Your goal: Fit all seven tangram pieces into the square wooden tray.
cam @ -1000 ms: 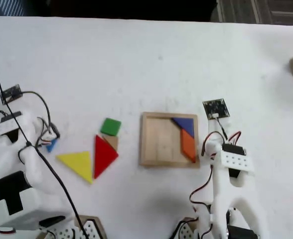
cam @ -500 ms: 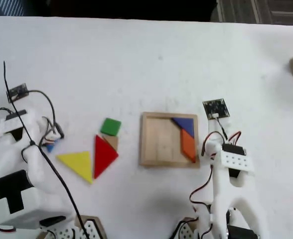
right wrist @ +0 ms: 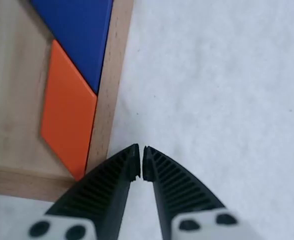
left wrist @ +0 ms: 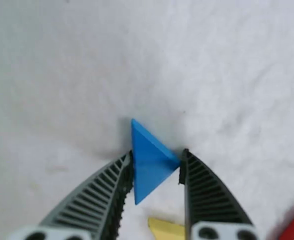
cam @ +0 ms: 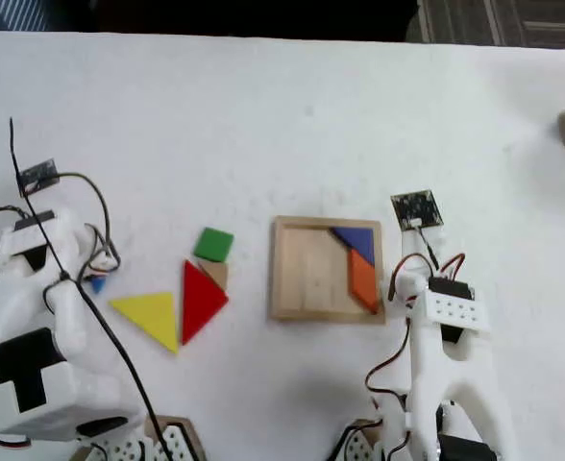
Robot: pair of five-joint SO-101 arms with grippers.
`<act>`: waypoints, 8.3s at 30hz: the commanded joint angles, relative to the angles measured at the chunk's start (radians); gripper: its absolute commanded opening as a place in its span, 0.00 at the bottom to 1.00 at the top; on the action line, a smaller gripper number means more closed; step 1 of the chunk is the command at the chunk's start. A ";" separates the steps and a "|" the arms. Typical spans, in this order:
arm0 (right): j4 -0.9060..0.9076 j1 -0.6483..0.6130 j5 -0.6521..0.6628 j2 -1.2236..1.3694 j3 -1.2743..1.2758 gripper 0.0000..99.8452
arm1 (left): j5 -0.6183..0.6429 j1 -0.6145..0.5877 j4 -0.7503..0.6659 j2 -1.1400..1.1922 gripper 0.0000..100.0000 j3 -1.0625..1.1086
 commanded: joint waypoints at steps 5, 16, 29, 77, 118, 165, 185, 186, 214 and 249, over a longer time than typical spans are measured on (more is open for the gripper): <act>-0.018 -0.010 -0.012 -0.030 -0.006 0.02 | 0.006 0.015 -0.021 -0.008 0.14 -0.035; -0.018 -0.010 -0.012 -0.030 -0.006 0.02 | 0.006 0.016 -0.021 -0.007 0.14 -0.040; -0.018 -0.010 -0.012 -0.030 -0.006 0.02 | -0.040 0.030 -0.021 -0.010 0.14 -0.040; 0.022 0.245 -0.003 -0.038 -0.011 0.02 | -0.249 0.768 0.307 -0.298 0.14 -0.192; 0.025 0.286 0.060 -0.030 -0.005 0.02 | -0.551 1.001 -0.118 0.211 0.29 -0.404; 0.027 0.286 0.061 -0.031 -0.005 0.02 | -0.129 0.972 0.043 0.483 0.02 -0.703; 0.027 0.269 0.061 -0.031 -0.005 0.02 | -0.112 1.063 0.003 0.303 0.02 -0.594; 0.027 0.266 0.061 -0.031 -0.005 0.02 | -0.112 1.078 -0.011 0.311 0.02 -0.595; 0.027 0.266 0.061 -0.031 -0.005 0.02 | 0.028 1.035 0.144 0.530 0.02 -0.853; 0.024 0.265 0.061 -0.030 -0.005 0.02 | -0.157 0.539 0.055 -0.114 0.03 -0.269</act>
